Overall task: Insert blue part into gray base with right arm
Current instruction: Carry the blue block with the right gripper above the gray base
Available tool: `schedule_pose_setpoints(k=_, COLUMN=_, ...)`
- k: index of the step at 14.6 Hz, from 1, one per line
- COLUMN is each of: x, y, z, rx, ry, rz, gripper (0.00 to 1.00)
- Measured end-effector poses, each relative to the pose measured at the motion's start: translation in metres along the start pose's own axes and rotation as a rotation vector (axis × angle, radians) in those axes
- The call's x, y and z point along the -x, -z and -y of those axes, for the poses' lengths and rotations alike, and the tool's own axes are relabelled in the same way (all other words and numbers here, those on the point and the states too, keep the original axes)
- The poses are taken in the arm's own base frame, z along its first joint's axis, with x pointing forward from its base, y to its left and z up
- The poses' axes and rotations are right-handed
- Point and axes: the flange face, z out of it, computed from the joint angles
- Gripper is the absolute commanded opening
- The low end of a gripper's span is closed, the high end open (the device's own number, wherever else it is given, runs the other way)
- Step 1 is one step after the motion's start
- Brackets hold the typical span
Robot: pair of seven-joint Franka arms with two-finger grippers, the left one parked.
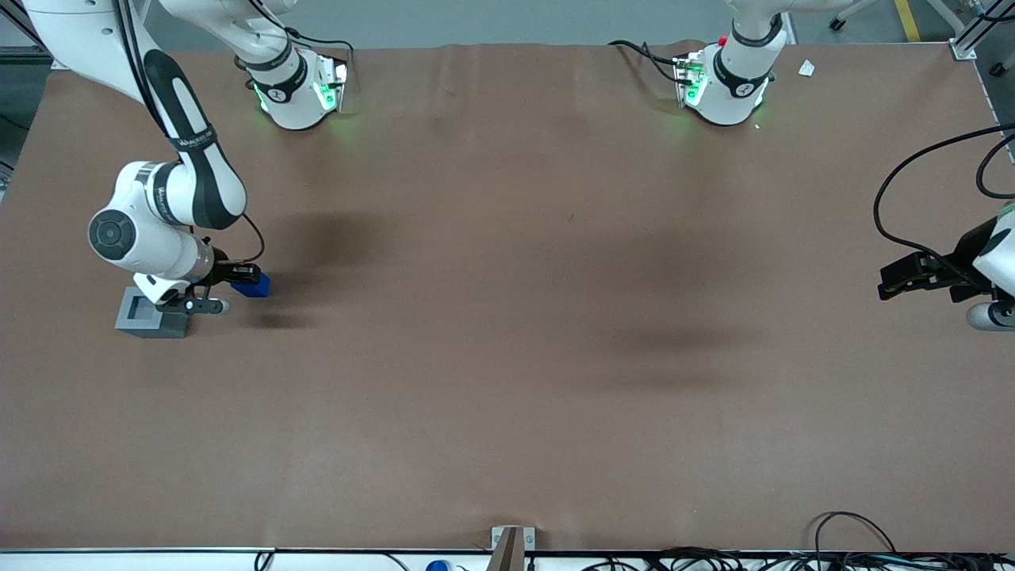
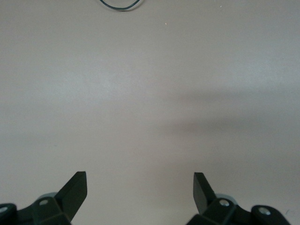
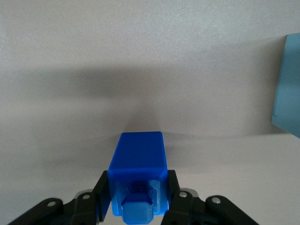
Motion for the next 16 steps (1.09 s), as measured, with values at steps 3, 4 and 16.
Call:
schedule_pose_setpoints(k=3, x=-0.006, y=0.012, z=-0.005, rx=-0.002, ry=-0.009, rz=0.012, gripper=0.15)
schedule_pose_setpoints(k=4, x=-0.010, y=0.022, z=-0.009, rx=-0.006, ry=-0.017, rz=0.030, gripper=0.14)
schedule_pose_setpoints(k=16, x=-0.040, y=0.126, z=-0.096, rx=-0.036, ry=-0.154, rz=0.018, gripper=0.05)
